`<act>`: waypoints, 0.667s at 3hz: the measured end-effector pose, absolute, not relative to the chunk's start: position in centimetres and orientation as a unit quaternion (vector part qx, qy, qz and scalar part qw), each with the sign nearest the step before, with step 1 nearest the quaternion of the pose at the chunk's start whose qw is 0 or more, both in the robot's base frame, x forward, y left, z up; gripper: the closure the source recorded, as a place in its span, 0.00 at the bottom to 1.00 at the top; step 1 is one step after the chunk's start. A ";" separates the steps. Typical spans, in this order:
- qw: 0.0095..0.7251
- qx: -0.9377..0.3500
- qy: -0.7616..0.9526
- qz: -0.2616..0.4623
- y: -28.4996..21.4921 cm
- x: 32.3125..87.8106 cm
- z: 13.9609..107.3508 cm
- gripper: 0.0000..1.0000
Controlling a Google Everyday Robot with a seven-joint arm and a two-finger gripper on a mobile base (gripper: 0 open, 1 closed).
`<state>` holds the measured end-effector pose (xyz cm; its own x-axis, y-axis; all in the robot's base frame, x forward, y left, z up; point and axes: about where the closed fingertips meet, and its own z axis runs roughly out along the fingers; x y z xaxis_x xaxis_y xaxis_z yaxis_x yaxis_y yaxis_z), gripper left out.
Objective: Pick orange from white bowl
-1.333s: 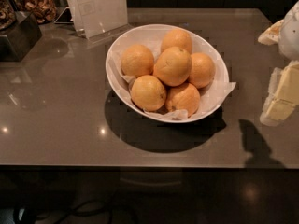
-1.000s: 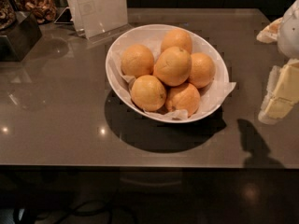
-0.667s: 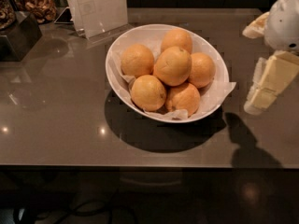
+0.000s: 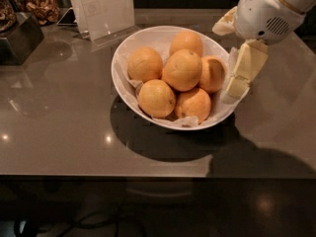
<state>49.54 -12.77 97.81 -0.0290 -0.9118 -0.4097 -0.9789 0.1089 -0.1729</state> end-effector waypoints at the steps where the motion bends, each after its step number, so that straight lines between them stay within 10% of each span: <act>1: 0.216 -0.663 0.712 0.080 -12.6 49.7 97.8 0.19; 2: 0.216 -0.663 0.712 0.080 -12.6 49.7 97.8 0.42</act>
Offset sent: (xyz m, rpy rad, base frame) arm 0.0014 0.0014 0.0000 0.0041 -0.0001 0.0020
